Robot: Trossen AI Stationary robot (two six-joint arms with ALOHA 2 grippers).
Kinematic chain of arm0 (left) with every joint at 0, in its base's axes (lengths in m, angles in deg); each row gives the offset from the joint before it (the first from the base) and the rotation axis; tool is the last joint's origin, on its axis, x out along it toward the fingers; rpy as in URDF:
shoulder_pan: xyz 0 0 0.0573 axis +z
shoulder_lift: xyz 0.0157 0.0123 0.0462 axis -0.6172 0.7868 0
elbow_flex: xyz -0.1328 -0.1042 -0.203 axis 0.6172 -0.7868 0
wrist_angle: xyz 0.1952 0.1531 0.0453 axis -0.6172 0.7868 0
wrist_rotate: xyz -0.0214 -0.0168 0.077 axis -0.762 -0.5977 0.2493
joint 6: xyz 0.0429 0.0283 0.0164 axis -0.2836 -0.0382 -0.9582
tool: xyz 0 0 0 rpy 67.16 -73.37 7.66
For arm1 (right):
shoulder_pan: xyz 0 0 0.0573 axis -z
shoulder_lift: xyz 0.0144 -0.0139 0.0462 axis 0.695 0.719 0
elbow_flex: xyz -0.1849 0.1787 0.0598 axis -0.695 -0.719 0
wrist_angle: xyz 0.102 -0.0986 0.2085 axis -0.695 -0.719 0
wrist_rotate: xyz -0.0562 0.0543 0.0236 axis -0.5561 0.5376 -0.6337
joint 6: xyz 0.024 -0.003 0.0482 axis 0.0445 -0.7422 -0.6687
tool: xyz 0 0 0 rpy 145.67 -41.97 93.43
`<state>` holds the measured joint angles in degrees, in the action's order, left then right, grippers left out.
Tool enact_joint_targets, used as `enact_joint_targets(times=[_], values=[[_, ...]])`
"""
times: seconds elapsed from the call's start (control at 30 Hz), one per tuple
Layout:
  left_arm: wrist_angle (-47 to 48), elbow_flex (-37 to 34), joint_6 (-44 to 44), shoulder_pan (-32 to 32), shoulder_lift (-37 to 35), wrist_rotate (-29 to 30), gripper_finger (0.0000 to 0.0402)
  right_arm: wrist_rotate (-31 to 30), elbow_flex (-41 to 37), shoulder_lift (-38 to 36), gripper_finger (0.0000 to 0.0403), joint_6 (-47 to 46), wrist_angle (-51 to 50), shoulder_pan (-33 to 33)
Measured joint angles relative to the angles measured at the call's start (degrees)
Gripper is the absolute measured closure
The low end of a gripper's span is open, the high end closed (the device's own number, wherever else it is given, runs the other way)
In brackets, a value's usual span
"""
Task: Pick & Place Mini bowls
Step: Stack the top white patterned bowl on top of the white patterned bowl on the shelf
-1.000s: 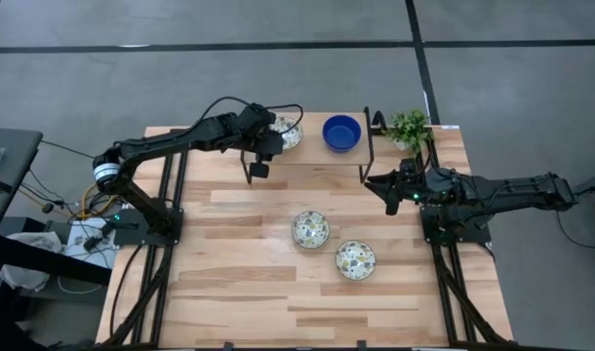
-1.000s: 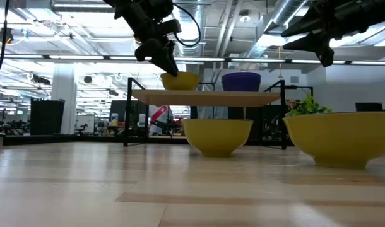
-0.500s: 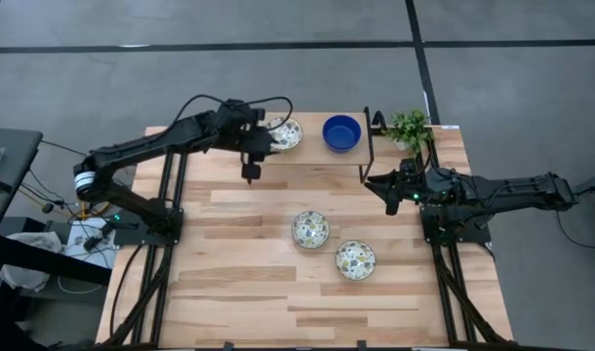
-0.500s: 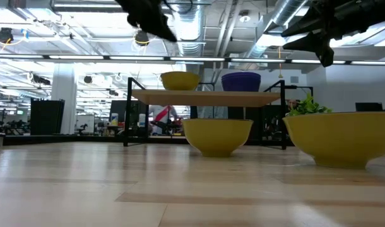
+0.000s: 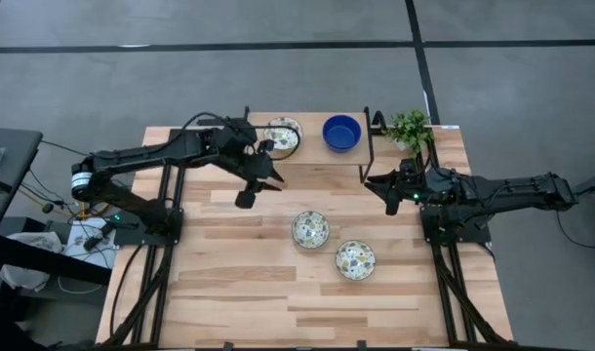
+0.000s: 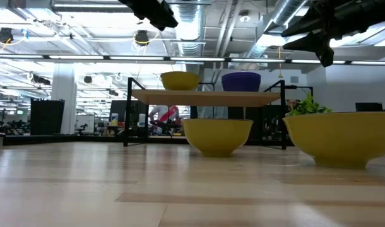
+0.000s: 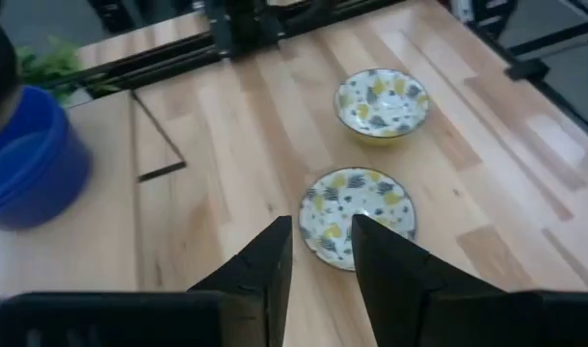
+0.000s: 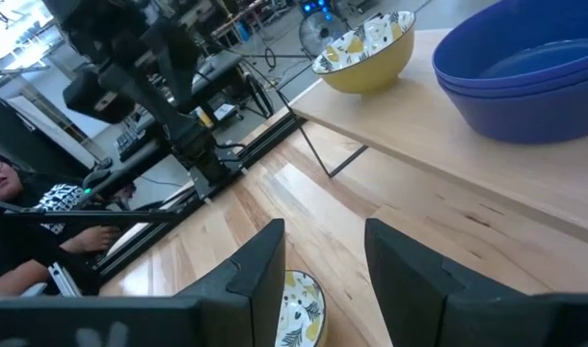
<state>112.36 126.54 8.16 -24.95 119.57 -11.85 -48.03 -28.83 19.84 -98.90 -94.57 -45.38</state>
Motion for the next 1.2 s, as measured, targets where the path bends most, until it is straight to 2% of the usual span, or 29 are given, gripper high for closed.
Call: enact_joint_targets(times=[0.2,0.37,0.57,0.77,1.0,1.2], values=[[-0.8,-3.6,-2.9,-2.0,0.0,-0.9,0.0292,0.4,0.0,0.0,0.0268,0.0,0.0,0.0],[-4.2,-9.3,-7.9,-6.6,0.0,-0.8,0.0292,1.5,0.0,0.0,0.0270,0.0,0.0,0.0],[-16.7,-17.9,-16.3,-12.6,0.0,-0.8,0.0292,1.6,0.0,0.0,0.0268,0.0,0.0,-0.1],[-28.6,-25.2,-24.8,-15.3,0.4,-0.8,0.0292,1.6,0.0,0.0,0.0270,-0.7,0.0,-0.1],[-33.3,-26.8,-25.7,-16.6,5.8,-0.4,0.0292,1.6,0.0,0.0,0.0270,-1.5,0.0,-0.1],[-43.1,-26.8,-25.7,-16.3,13.1,-0.4,0.0292,1.5,0.0,0.0,0.0268,-2.8,0.0,-0.1]])
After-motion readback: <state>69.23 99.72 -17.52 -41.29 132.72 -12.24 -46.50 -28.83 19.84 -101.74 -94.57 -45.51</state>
